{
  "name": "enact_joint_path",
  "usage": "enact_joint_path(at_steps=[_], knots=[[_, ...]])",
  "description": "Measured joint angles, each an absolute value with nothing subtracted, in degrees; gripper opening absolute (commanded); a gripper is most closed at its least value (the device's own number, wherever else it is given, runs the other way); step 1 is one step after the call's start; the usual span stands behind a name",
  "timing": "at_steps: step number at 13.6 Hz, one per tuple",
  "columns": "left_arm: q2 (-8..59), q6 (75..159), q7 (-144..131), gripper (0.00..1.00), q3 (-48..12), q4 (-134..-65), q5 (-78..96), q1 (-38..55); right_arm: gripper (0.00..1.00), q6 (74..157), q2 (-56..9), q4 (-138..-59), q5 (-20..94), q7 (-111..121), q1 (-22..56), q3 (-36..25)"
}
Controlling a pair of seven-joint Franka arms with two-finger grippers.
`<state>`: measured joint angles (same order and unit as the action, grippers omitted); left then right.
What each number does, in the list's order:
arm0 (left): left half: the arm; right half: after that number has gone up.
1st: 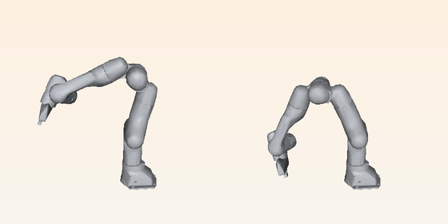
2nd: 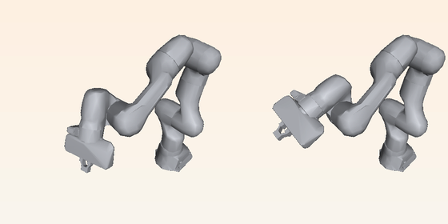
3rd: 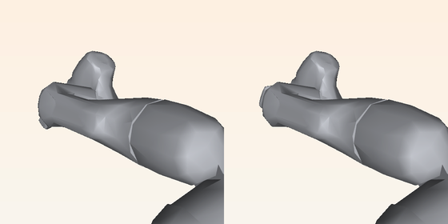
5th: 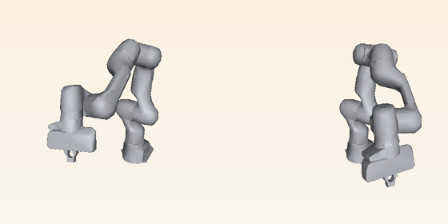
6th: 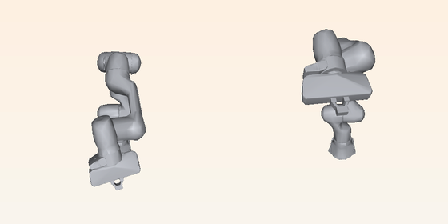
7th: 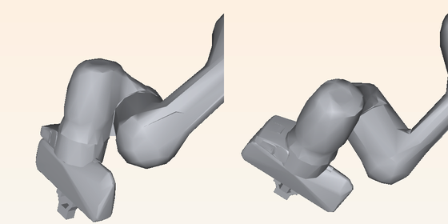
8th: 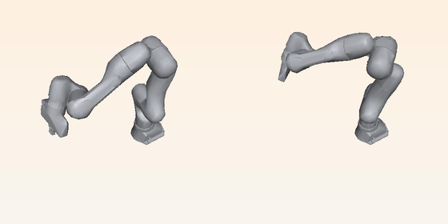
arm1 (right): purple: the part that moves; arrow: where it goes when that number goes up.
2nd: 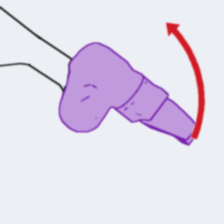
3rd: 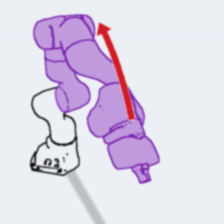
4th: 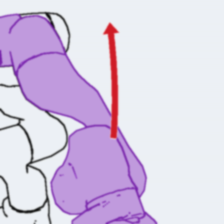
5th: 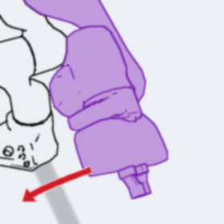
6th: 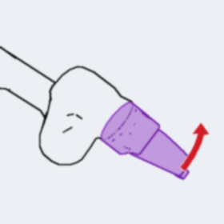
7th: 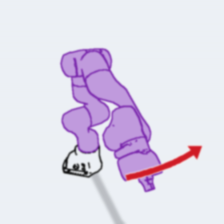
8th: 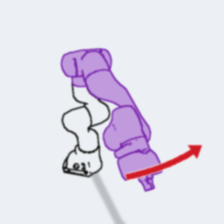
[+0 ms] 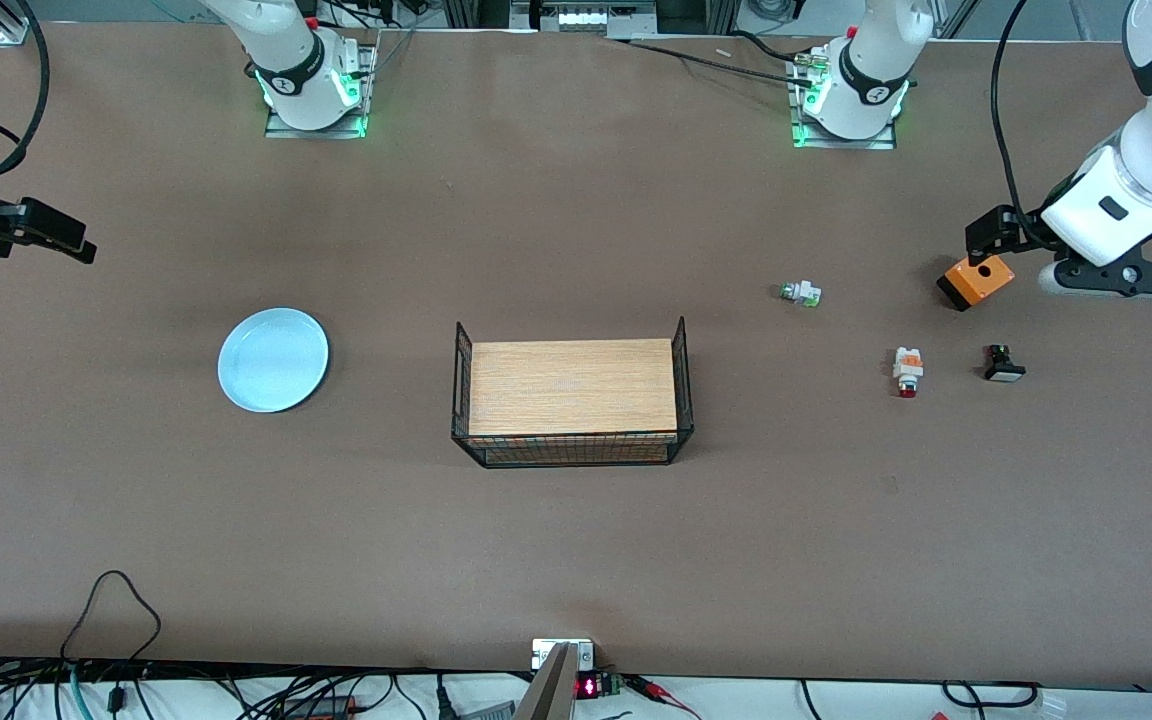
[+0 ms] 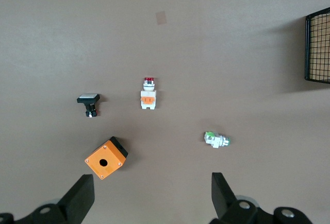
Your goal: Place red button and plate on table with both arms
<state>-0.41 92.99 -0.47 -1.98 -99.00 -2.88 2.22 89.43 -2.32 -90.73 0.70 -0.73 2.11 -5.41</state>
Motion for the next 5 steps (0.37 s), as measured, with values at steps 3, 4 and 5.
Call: enact_joint_path(at_steps=[3, 4, 5], knots=[[-0.4, 93.0, -0.5, 1.00, -2.0, -99.0, -2.9, 2.2, 1.00, 88.8, -2.3, -90.7, 0.7, -0.7, 2.1, -5.4], [-0.4, 93.0, -0.5, 1.00, -2.0, -99.0, -2.9, 2.2, 1.00, 88.8, -2.3, -90.7, 0.7, -0.7, 2.1, -5.4], [-0.4, 93.0, -0.5, 1.00, -2.0, -99.0, -2.9, 2.2, 1.00, 88.8, -2.3, -90.7, 0.7, -0.7, 2.1, -5.3]])
